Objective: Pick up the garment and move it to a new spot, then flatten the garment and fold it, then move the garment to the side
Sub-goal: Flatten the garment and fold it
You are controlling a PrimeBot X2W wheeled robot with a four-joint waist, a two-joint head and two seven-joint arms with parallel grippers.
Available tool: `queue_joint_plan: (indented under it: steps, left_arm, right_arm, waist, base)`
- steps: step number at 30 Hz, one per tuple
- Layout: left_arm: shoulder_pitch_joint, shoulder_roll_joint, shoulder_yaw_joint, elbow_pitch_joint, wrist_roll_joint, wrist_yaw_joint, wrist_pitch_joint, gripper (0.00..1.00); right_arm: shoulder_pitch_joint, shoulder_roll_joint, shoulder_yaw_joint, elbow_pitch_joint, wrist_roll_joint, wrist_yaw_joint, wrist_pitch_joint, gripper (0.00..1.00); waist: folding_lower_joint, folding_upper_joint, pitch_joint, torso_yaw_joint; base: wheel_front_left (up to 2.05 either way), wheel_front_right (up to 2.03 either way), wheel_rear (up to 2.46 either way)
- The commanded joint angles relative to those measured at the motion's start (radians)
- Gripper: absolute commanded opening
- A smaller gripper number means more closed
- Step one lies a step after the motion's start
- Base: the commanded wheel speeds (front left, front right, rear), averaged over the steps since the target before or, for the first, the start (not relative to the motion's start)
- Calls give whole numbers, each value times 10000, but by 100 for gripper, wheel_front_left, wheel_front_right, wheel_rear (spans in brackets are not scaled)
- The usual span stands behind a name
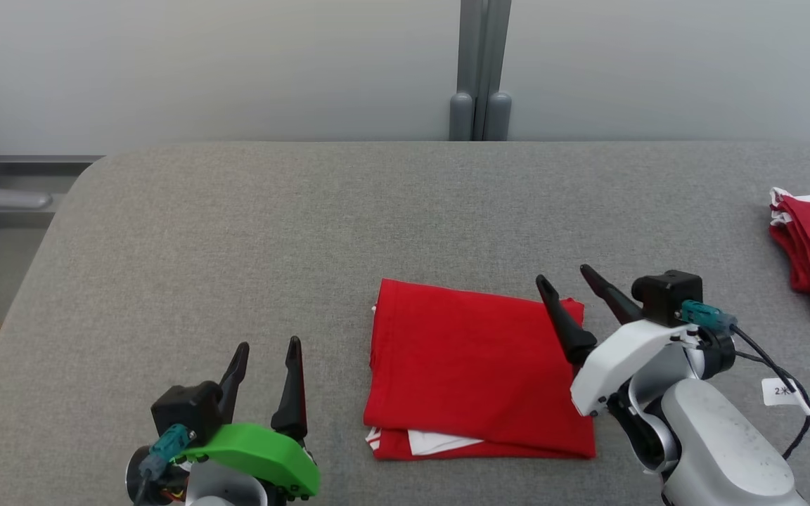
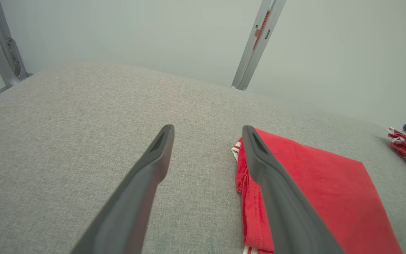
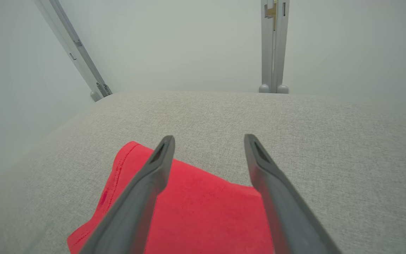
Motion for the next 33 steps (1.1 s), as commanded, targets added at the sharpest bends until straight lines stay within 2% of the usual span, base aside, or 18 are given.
queue_joint_plan:
  steps: [1, 11, 18, 24, 33]
  left_arm:
    - [-99, -49, 2, 97, 101, -61, -162, 100]
    - [-105, -512, 209, 880, 375, -336, -823, 100]
    - [242, -556, 558, 1173, 588, -478, -905, 100]
    - [427, -639, 893, 1147, 891, -588, -890, 100]
    - [337, -883, 1188, 1209, 1298, -803, -891, 100]
  right_arm:
    - [219, 45, -220, -75, -311, -4, -181, 100]
    - [1740, 894, -2510, -1050, -2294, -4, -1112, 100]
    - [2812, 1234, -3430, -2007, -2779, -4, -1272, 100]
    - [3155, 1294, -3504, -2549, -2745, -4, -1128, 100]
    - [3130, 1299, -3312, -2550, -2833, -4, -1002, 100]
  waist:
    - [0, 0, -61, -58]
    - [0, 0, -319, -317]
    - [0, 0, -427, -438]
    - [0, 0, -420, -509]
    - [0, 0, -360, -458]
  base:
    - [0, 0, 0]
    - [0, 0, 0]
    - [0, 0, 0]
    - [0, 0, 0]
    - [0, 0, 0]
